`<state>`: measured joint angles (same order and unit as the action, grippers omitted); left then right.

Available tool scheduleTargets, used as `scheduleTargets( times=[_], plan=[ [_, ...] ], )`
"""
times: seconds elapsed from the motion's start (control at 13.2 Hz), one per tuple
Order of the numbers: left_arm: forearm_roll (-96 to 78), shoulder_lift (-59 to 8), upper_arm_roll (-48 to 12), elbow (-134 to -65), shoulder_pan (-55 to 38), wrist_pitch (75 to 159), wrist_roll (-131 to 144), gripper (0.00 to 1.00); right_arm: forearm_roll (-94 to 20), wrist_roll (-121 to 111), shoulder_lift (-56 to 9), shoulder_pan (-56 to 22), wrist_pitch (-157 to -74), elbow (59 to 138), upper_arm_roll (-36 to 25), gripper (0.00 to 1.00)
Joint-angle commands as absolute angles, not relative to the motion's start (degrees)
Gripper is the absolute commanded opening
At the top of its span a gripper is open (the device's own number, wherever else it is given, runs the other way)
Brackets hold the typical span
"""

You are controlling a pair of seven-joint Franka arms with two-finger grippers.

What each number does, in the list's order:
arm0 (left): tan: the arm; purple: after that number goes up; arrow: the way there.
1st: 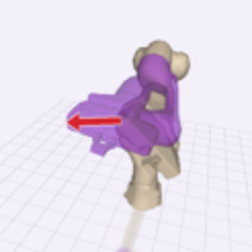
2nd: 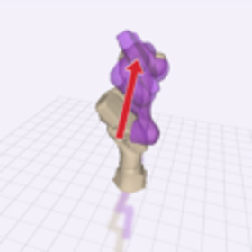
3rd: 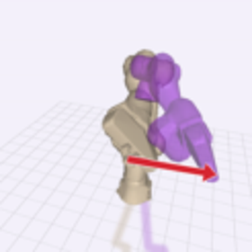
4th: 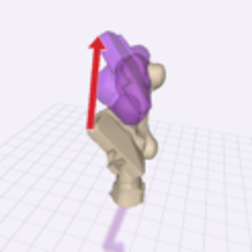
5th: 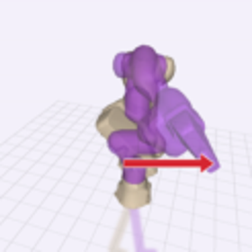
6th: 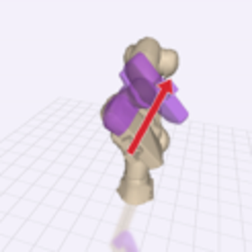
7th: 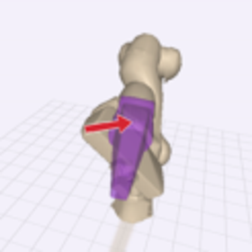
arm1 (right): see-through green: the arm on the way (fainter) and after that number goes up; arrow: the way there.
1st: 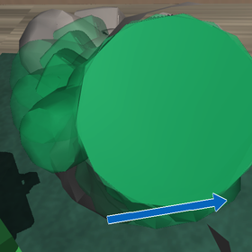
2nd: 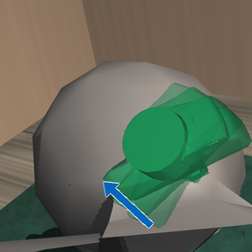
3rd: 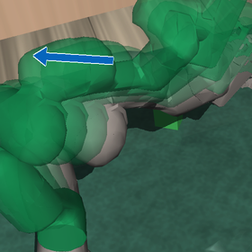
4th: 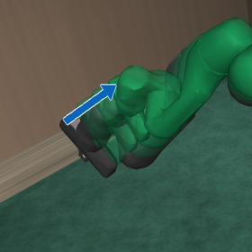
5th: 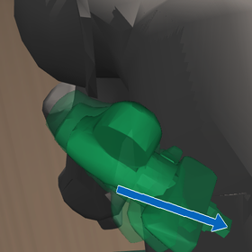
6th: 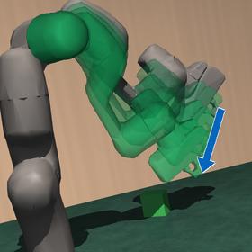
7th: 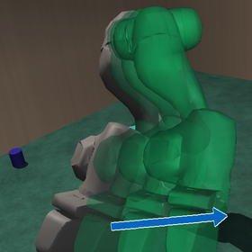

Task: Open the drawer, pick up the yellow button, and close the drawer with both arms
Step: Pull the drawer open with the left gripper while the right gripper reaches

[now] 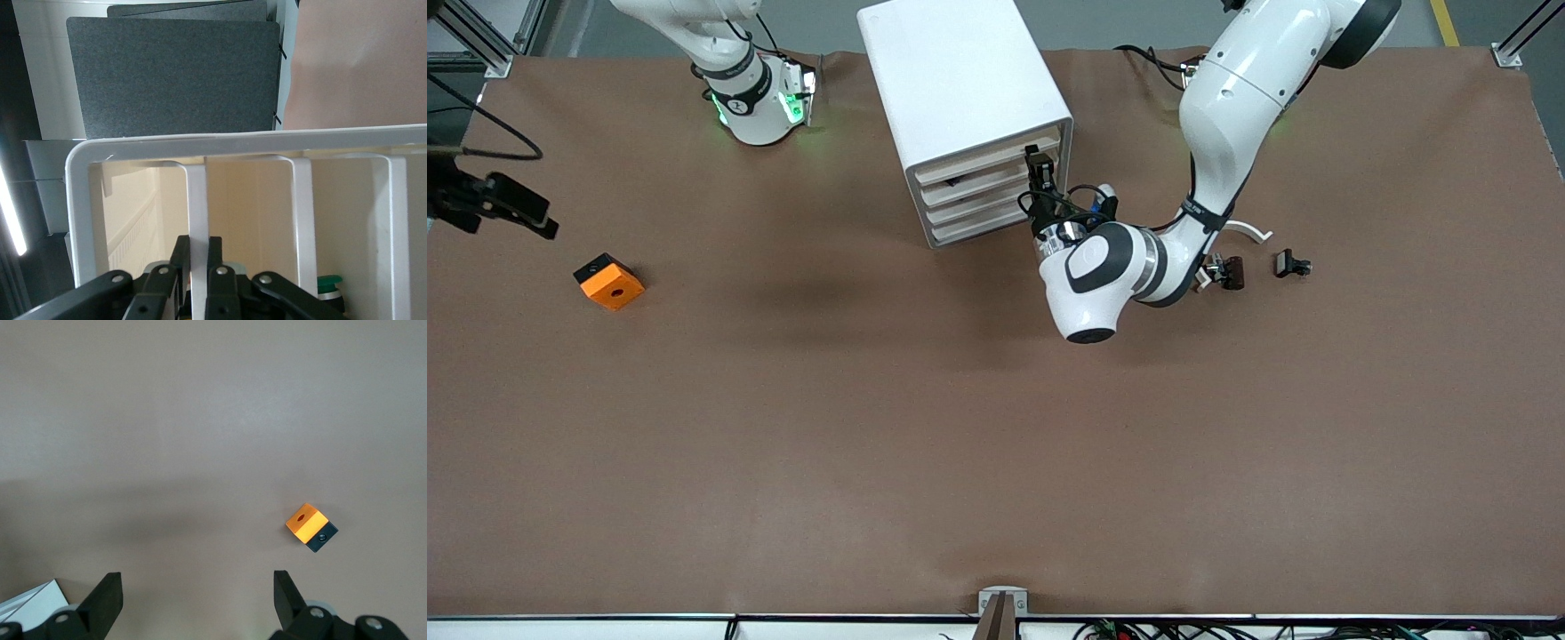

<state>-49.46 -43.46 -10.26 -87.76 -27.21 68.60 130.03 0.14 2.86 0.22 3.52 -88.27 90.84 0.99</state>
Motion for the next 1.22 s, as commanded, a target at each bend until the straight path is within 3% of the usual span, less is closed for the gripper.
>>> scheduleTargets(
  times=[0.0, 0.46, 0.61, 0.84, 1.14],
  plan=[
    [-49.57, -43.15, -9.58, -87.72, -25.06, 69.26, 129.37, 0.13, 2.28, 2.55, -3.34, 3.25, -87.98, 87.9, 1.14, 1.0],
    [-48.87, -43.33, -9.49, -84.91, -17.59, 69.52, 129.64, 0.13, 4.58, 5.08, -7.91, 0.27, -89.72, 87.8, 1.05, 1.0],
    [-48.95, -43.42, -9.06, -82.72, -15.39, 69.61, 129.73, 0.13, 0.99, 18.13, -7.91, -0.96, -90.26, 87.71, 1.23, 1.0],
    [-49.66, -43.16, -5.46, -81.39, -14.94, 69.52, 129.73, 0.13, -7.36, 33.61, -8.17, -7.36, -90.61, 89.11, 1.14, 1.0],
    [-49.66, -43.15, -4.66, -80.43, -11.96, 69.43, 129.64, 0.13, -7.82, 56.99, -8.09, -20.01, -94.03, 89.21, 1.14, 1.0]
  ],
)
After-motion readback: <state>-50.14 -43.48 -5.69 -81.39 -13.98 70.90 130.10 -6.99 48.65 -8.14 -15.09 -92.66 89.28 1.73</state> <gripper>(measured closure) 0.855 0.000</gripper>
